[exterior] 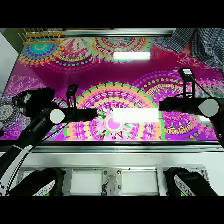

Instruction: Fold the clothes and pants, and hang the long-sleeved shirts on hangers.

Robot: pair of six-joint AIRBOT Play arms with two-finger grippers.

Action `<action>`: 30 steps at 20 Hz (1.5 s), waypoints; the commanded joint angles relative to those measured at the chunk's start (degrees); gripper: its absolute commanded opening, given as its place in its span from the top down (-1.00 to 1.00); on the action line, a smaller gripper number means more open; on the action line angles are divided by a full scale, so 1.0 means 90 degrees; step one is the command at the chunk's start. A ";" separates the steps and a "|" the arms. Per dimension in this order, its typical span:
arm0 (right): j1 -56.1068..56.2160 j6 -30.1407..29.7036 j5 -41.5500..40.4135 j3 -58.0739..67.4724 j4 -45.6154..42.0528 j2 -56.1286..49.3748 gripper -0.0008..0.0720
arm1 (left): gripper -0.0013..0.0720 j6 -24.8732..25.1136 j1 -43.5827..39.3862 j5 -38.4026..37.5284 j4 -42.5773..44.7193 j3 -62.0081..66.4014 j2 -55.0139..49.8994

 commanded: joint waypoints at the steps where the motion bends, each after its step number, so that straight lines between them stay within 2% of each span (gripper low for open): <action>1: 0.0005 0.0002 0.0002 -0.0002 0.0002 -0.0005 0.90 | 0.93 0.0002 0.0005 0.0000 0.0002 0.0000 -0.0002; 3: 0.0005 0.0002 0.0002 -0.0002 0.0002 -0.0005 0.90 | 0.93 0.0010 0.0017 0.0158 0.0075 0.0000 0.0000; 4: 0.0005 0.0002 0.0000 -0.0002 0.0002 -0.0005 0.91 | 0.93 0.1256 0.0682 -0.0202 0.0918 0.0503 0.0000; 5: 0.0005 0.0002 0.0002 -0.0002 0.0002 -0.0005 0.91 | 0.91 0.1593 0.1027 -0.0342 0.1222 0.0794 -0.0002; 6: 0.0005 0.0002 0.0002 -0.0002 0.0002 -0.0005 0.90 | 0.18 0.1773 0.1394 -0.0406 0.1518 0.1059 0.0000; 7: 0.0005 0.0002 0.0002 -0.0002 0.0002 -0.0005 0.91 | -1.00 0.1715 0.1870 -0.0398 0.1821 0.1348 -0.0012; 8: 0.0005 0.0002 0.0000 -0.0002 0.0002 -0.0005 0.90 | -0.94 0.1719 0.2684 -0.0522 0.2244 0.1783 -0.0158; 11: 0.0005 0.0002 0.0002 -0.0002 0.0002 -0.0005 0.90 | -0.94 0.1717 0.4194 -0.0636 0.2514 0.2397 -0.0916; 12: 0.0005 0.0002 0.0002 -0.0002 0.0002 -0.0005 0.90 | -0.94 0.1705 0.5243 -0.0444 0.2516 0.2688 -0.2922; 14: 0.0005 0.0002 0.0002 -0.0002 0.0002 -0.0005 0.91 | -0.94 0.1702 0.5064 -0.0532 0.2511 0.2856 -0.3672; 16: 0.0005 0.0002 0.0000 -0.0002 0.0002 -0.0005 0.90 | -0.93 0.1625 0.4826 -0.0680 0.2511 0.2999 -0.3949; 17: 0.0005 0.0002 0.0000 -0.0002 0.0002 -0.0005 0.91 | -0.54 0.1435 0.4721 -0.0746 0.2511 0.3070 -0.3985; 18: 0.0005 0.0002 0.0000 -0.0002 0.0002 -0.0005 0.91 | 0.39 0.1377 0.4619 -0.0823 0.2497 0.3150 -0.3949; 19: 0.0005 0.0002 0.0002 -0.0002 0.0002 -0.0005 0.91 | 0.93 0.1382 0.4456 -0.1015 0.2494 0.3351 -0.3827; 20: 0.0005 0.0002 0.0000 -0.0002 0.0002 -0.0005 0.90 | 0.94 0.1382 0.4311 -0.1154 0.2492 0.3526 -0.3640; 22: 0.0005 0.0002 0.0000 -0.0002 0.0002 -0.0005 0.90 | 0.94 0.1389 0.3891 -0.1435 0.2397 0.3949 -0.3070; 23: 0.0005 0.0005 0.0000 -0.0002 0.0007 -0.0005 0.91 | 0.94 0.1404 0.1603 -0.1474 0.1829 0.4826 -0.1049; 24: 0.0005 -0.0061 -0.0027 0.0005 0.0580 0.0000 0.91 | 0.94 0.1394 -0.0117 -0.1188 0.1831 0.4845 -0.0379; 26: -0.0080 -0.0231 -0.0066 0.0153 -0.0017 0.0102 0.92 | 0.93 0.1384 -0.0814 -0.1151 0.1826 0.4845 -0.0333; 28: -0.0318 0.0172 -0.0032 0.0406 -0.0848 0.0318 0.92 | 0.93 0.1394 -0.1481 -0.1173 0.1824 0.4843 -0.0478; 30: -0.0721 0.0342 -0.0041 0.0566 -0.1120 0.0639 0.92 | 0.94 0.1610 -0.1926 -0.1336 0.1824 0.4843 -0.0770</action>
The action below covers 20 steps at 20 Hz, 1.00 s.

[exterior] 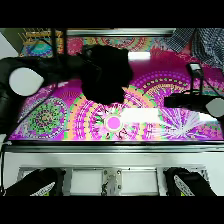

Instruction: Fold the clothes and pants, and hang the long-sleeved shirts on hangers.

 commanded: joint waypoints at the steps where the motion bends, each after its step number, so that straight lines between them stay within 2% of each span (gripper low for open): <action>1: -0.0571 0.0282 -0.0005 0.0228 -0.0639 0.0478 0.92 | 0.94 0.0420 -0.0908 -0.0299 -0.0010 0.0015 -0.0357; 4: -0.0993 0.0282 0.0007 0.0226 -0.0636 0.0869 0.92 | 0.94 0.1409 -0.0782 -0.0882 -0.0087 0.0017 -0.0964; 6: -0.1042 0.0282 0.0010 0.0226 -0.0631 0.0998 0.92 | 0.94 0.2174 -0.0243 -0.0707 -0.0738 0.0017 -0.1362; 7: -0.1035 0.0279 0.0012 0.0223 -0.0602 0.1015 0.92 | 0.93 0.2154 0.0107 -0.0532 -0.1078 0.0019 -0.1574; 8: -0.1035 0.0282 0.0015 0.0221 -0.0505 0.1013 0.92 | 0.81 0.1953 0.0500 -0.0486 -0.1389 0.0019 -0.1797; 9: -0.1035 0.0279 0.0017 0.0221 -0.0420 0.1010 0.92 | -0.35 0.1705 0.0889 -0.0639 -0.1605 0.0017 -0.1989; 10: -0.1035 0.0282 0.0017 0.0221 -0.0396 0.1013 0.92 | -0.96 0.1273 0.1263 -0.0894 -0.1749 0.0017 -0.2132; 11: -0.1035 0.0282 0.0017 0.0221 -0.0364 0.1010 0.92 | -0.88 0.0933 0.1644 -0.1234 -0.2001 -0.0019 -0.2246; 13: -0.1035 0.0282 0.0024 0.0221 -0.0345 0.1013 0.92 | -0.88 0.0865 0.2373 -0.1406 -0.2922 -0.0682 -0.2135; 15: -0.1035 0.0282 0.0070 0.0219 -0.0294 0.1010 0.92 | -0.88 0.0770 0.2747 -0.1338 -0.3152 -0.1693 -0.1773; 17: -0.1032 0.0282 0.0066 0.0216 -0.0185 0.0984 0.92 | -0.88 0.0712 0.2856 -0.1224 -0.3164 -0.2696 -0.1491; 20: -0.1027 0.0282 0.0068 0.0209 -0.0019 0.0908 0.92 | -0.88 0.0719 0.2560 -0.0556 -0.3291 -0.3779 -0.1360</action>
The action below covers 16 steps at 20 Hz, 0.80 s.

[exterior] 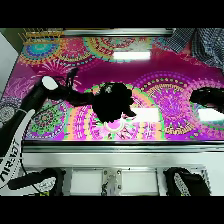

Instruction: Fold the clothes and pants, and hang the long-sleeved shirts on hangers.

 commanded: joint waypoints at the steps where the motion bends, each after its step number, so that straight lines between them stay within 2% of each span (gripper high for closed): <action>1: 0.0000 0.0002 0.0005 -0.0005 0.0270 -0.0104 0.92 | -0.88 -0.0027 -0.0202 0.0741 -0.0522 -0.1209 0.0136; 4: 0.0002 0.0002 0.0005 -0.0005 0.0578 -0.0282 0.92 | -0.89 0.0136 -0.0726 0.1443 -0.0826 -0.1229 -0.0158; 9: 0.0002 0.0000 0.0053 -0.0005 0.0794 -0.0554 0.92 | -0.88 0.0012 -0.1056 0.1258 -0.0828 -0.0330 -0.1129; 10: 0.0002 -0.0002 0.0138 -0.0007 0.0797 -0.0610 0.92 | -0.78 -0.0073 -0.1056 0.1217 -0.0826 -0.0209 -0.1251; 11: 0.0002 0.0000 0.0262 -0.0007 0.0797 -0.0702 0.92 | -0.04 -0.0083 -0.1056 0.1132 -0.0816 -0.0131 -0.1331; 12: 0.0012 -0.0002 0.0398 -0.0007 0.0794 -0.0821 0.92 | 0.58 -0.0083 -0.1054 0.1103 -0.0777 -0.0078 -0.1384; 13: 0.0056 -0.0036 0.0503 -0.0007 0.0787 -0.0945 0.92 | 0.93 -0.0070 -0.1042 0.1086 -0.0760 -0.0063 -0.1387; 16: 0.0454 -0.0192 0.0549 -0.0007 0.0789 -0.1464 0.92 | 0.94 -0.0027 -0.0760 0.1064 -0.0763 -0.0066 -0.0986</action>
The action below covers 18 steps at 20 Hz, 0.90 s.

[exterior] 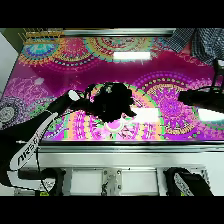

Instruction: Fold the clothes and pants, and hang the long-sleeved shirts on hangers.

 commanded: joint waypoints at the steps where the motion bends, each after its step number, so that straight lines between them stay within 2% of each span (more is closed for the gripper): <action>1: 0.0483 -0.0136 0.0117 -0.0002 0.0019 -0.0670 0.92 | 0.94 0.0032 0.0311 -0.0036 0.0019 0.0075 0.0381; 4: 0.1243 -0.0136 -0.0126 0.0000 0.0175 -0.1688 0.89 | 0.94 0.0109 0.0682 -0.0168 0.0019 0.0075 0.0901; 5: 0.1494 -0.0138 -0.0277 0.0000 0.0338 -0.2069 0.74 | 0.93 0.0124 0.0782 -0.0211 0.0017 0.0075 0.1003; 6: 0.1761 -0.0233 -0.0508 0.0000 0.0551 -0.2499 0.12 | 0.94 0.0124 0.0840 -0.0243 0.0017 0.0075 0.1059; 7: 0.2011 -0.0602 -0.0736 0.0000 0.0823 -0.2890 -0.50 | 0.94 0.0124 0.0879 -0.0265 0.0015 0.0075 0.1076; 8: 0.2276 -0.1073 -0.1020 0.0000 0.1124 -0.3283 -0.83 | 0.93 0.0124 0.0877 -0.0306 0.0017 0.0075 0.1076; 10: 0.2727 -0.1469 -0.1668 0.0010 0.1489 -0.3895 -0.82 | 0.94 0.0124 0.0877 -0.0352 0.0015 0.0075 0.1071; 13: 0.3147 -0.1472 -0.2601 0.0015 0.1503 -0.4386 -0.82 | 0.94 0.0124 0.0877 -0.0355 0.0015 0.0075 0.1071; 17: 0.3240 -0.1469 -0.3053 0.0015 0.1501 -0.4527 -0.78 | 0.94 0.0124 0.0877 -0.0357 0.0012 0.0075 0.1071; 18: 0.3240 -0.1472 -0.3077 0.0015 0.1501 -0.4532 -0.47 | 0.93 0.0124 0.0877 -0.0355 0.0015 0.0075 0.1071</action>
